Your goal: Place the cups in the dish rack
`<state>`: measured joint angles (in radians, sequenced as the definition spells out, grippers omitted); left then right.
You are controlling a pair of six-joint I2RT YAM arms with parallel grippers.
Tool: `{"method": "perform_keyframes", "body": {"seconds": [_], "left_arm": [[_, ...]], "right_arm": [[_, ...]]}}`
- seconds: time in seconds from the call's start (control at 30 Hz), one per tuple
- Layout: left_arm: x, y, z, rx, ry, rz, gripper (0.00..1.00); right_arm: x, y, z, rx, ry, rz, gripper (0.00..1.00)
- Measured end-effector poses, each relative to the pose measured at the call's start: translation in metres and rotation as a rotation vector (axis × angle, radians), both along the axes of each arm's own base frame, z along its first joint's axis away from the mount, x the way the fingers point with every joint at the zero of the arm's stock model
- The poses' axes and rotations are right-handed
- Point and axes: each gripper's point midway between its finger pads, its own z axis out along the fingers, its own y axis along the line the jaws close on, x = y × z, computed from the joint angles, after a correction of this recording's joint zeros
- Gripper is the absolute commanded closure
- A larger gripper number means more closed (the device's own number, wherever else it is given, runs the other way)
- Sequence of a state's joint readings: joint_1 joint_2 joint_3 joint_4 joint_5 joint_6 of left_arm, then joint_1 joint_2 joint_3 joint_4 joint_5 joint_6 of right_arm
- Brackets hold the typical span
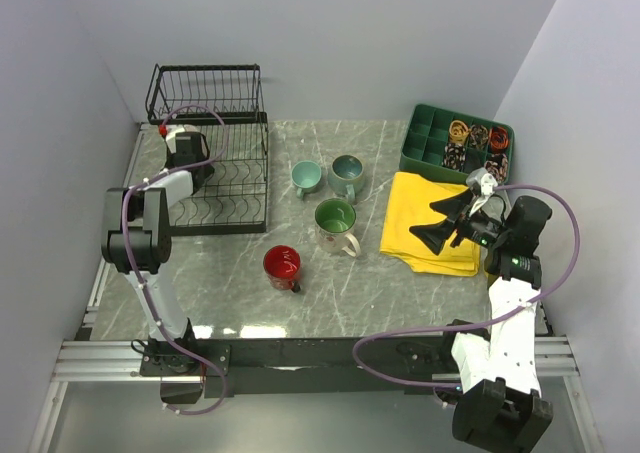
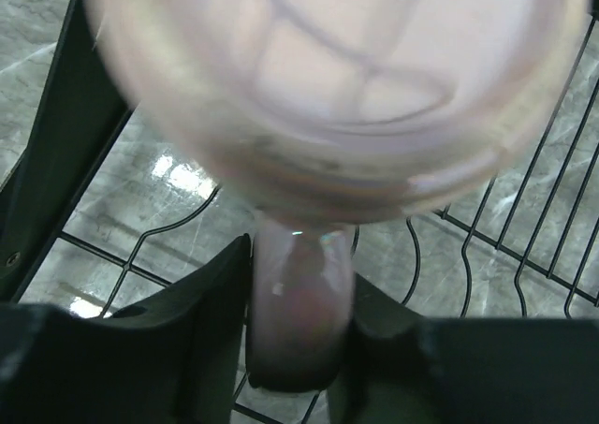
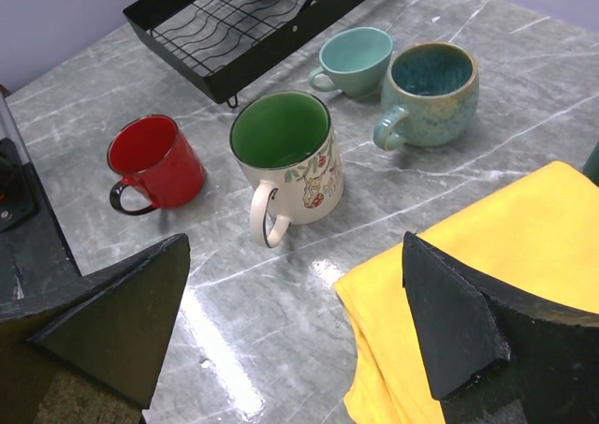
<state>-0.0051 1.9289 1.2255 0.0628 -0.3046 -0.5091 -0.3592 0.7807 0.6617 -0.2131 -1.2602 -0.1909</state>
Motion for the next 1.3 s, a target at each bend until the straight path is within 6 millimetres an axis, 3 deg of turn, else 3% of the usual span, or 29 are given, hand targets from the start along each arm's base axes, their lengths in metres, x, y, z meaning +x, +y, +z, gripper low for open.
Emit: {"method": "perform_keyframes", "body": {"seconds": [0.27, 0.63, 0.93, 1.13, 1.3], "left_arm": [[0.000, -0.002, 0.000, -0.007, 0.005, -0.008, 0.34], [-0.016, -0.016, 0.011, -0.058, 0.007, -0.077, 0.20], [-0.046, -0.021, 0.017, -0.077, 0.040, -0.096, 0.16], [-0.065, -0.022, 0.038, -0.077, -0.004, -0.103, 0.13], [-0.093, -0.024, 0.057, -0.081, -0.048, -0.113, 0.12]], "right_arm": [[-0.001, 0.000, 0.002, 0.003, -0.007, 0.001, 0.00], [-0.003, 0.000, 0.006, 0.001, -0.023, 0.000, 0.00], [-0.004, 0.000, 0.009, -0.002, -0.038, 0.000, 0.00], [-0.005, -0.001, 0.011, -0.006, -0.051, -0.001, 0.00], [-0.005, -0.001, 0.012, -0.008, -0.056, -0.003, 0.00]]}}
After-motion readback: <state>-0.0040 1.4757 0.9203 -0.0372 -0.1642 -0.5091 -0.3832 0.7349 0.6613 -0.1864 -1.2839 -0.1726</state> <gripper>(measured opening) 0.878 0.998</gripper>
